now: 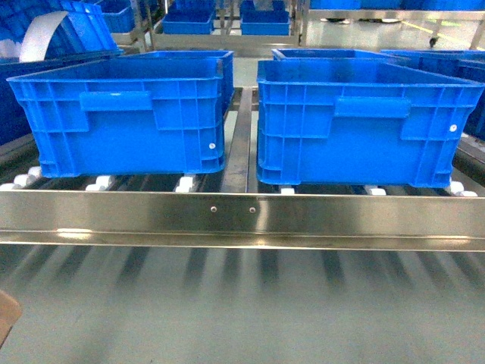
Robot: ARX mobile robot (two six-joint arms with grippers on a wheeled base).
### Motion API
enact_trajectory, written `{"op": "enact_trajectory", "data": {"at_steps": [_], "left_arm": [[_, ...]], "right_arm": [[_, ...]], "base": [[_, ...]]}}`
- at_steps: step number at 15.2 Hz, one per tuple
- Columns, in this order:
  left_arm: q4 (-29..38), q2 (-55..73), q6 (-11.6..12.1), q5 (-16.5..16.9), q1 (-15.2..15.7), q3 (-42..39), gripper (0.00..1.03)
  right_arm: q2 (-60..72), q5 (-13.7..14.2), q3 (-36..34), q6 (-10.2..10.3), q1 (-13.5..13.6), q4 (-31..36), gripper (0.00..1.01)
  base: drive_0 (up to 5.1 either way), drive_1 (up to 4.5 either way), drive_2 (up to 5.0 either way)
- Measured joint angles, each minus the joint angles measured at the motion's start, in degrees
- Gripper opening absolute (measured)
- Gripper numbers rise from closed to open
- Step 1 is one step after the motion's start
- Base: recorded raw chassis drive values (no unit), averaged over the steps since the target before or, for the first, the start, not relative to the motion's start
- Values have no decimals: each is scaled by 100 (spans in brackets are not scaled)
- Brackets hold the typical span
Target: Place part in tray to right shelf
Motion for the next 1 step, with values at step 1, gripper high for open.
{"op": "enact_trajectory", "data": {"at_steps": [1], "left_arm": [[2, 0, 0, 0, 0, 0, 13]], "right_arm": [[0, 0, 0, 0, 0, 0, 98]], "base": [[0, 0, 0]]}}
